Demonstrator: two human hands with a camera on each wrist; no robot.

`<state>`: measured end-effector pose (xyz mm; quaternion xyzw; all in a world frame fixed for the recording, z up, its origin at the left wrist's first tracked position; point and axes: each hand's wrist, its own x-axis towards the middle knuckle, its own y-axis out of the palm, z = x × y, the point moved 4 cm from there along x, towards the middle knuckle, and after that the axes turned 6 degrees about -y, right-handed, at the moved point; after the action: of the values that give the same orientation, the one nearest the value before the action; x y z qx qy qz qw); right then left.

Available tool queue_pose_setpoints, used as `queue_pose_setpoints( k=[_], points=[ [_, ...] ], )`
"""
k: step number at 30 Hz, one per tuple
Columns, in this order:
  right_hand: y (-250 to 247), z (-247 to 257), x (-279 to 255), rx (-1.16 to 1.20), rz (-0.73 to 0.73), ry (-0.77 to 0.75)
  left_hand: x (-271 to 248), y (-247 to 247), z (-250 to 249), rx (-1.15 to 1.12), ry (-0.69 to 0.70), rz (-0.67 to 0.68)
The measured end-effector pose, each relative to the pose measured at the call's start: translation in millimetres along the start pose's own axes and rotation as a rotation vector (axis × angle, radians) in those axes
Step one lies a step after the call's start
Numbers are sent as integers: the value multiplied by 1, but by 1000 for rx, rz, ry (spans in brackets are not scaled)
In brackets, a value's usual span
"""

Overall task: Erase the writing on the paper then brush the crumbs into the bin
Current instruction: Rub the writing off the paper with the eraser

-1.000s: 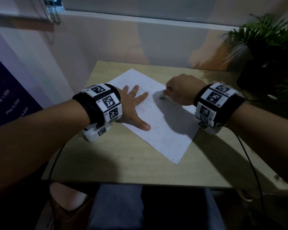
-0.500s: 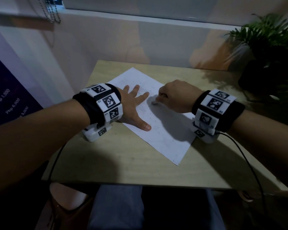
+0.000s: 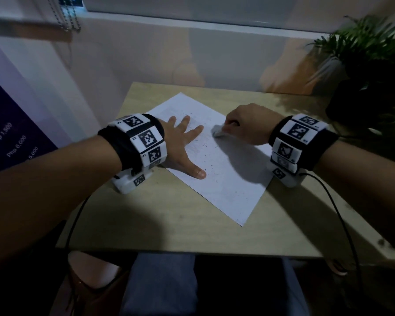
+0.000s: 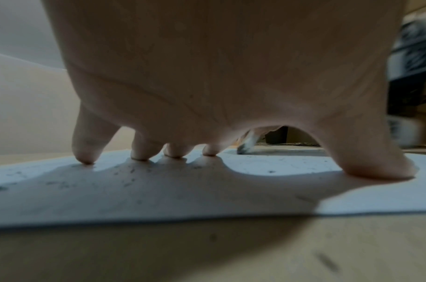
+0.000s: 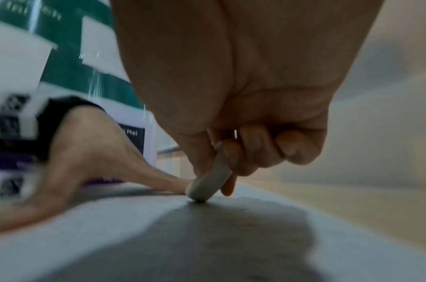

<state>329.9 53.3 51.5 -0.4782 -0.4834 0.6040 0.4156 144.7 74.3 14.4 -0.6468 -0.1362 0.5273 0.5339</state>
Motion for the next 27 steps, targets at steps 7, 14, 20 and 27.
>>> queue_pose_setpoints(
  k=[7, 14, 20, 27],
  points=[
    [7, 27, -3, -76, -19, -46, 1, -1, 0, -10, 1, 3],
    [-1, 12, 1, -115, -37, 51, 2, -1, 1, 6, 2, 5],
    [13, 39, -9, -41, -1, -84, 5, 0, 1, -25, 4, 0],
    [5, 31, -10, -204, -112, 16, 2, 0, 1, -14, -5, -23]
  ],
)
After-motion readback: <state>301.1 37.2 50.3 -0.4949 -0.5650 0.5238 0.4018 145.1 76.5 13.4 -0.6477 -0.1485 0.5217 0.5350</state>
